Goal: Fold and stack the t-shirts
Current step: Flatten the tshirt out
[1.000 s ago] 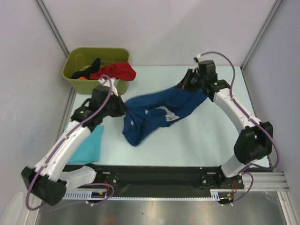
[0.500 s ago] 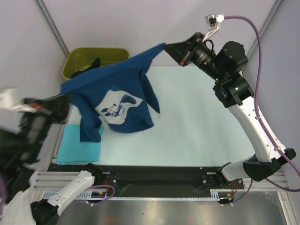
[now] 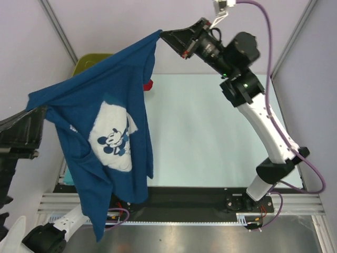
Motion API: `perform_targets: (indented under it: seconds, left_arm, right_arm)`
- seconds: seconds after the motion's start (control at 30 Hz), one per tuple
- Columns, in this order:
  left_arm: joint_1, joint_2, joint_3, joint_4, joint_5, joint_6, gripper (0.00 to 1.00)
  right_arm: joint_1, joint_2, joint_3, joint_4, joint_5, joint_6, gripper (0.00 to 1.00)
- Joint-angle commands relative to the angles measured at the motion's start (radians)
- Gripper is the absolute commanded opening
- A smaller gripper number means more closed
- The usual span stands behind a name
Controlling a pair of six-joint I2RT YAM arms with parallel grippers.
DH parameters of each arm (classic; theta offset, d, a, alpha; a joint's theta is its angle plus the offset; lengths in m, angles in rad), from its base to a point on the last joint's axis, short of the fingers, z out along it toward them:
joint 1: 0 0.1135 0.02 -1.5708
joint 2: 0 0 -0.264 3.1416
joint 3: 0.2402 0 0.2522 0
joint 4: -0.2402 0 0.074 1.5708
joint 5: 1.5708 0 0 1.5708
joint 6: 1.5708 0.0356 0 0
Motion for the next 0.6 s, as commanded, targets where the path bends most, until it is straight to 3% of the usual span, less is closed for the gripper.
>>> perform_targets:
  seconds: [0.0, 0.07, 0.2, 0.27, 0.37, 0.57]
  left_arm:
    - [0.007, 0.002, -0.137, 0.2, 0.088, -0.056, 0.0]
    - [0.007, 0.004, -0.228, 0.316, 0.145, -0.129, 0.0]
    - [0.006, 0.02, -0.595, 0.586, 0.311, -0.309, 0.0]
    - [-0.062, 0.06, -0.69, 0.707, 0.296, -0.355, 0.0]
    - [-0.244, 0.19, -0.752, 0.732, 0.161, -0.263, 0.0]
    - [-0.383, 0.566, -0.73, 0.916, 0.257, -0.349, 0.0]
  right_arm:
    - [-0.077, 0.058, 0.0, 0.023, 0.105, 0.05, 0.0]
    - [-0.145, 0.053, -0.056, 0.004, 0.111, 0.085, 0.0]
    - [-0.335, 0.021, -0.171, -0.176, 0.036, 0.087, 0.0]
    - [-0.425, -0.018, -0.259, -0.254, -0.036, 0.087, 0.0]
    - [-0.597, -0.039, -0.424, -0.348, -0.108, 0.033, 0.0]
    - [-0.828, 0.072, -0.57, -0.518, -0.193, -0.146, 0.0]
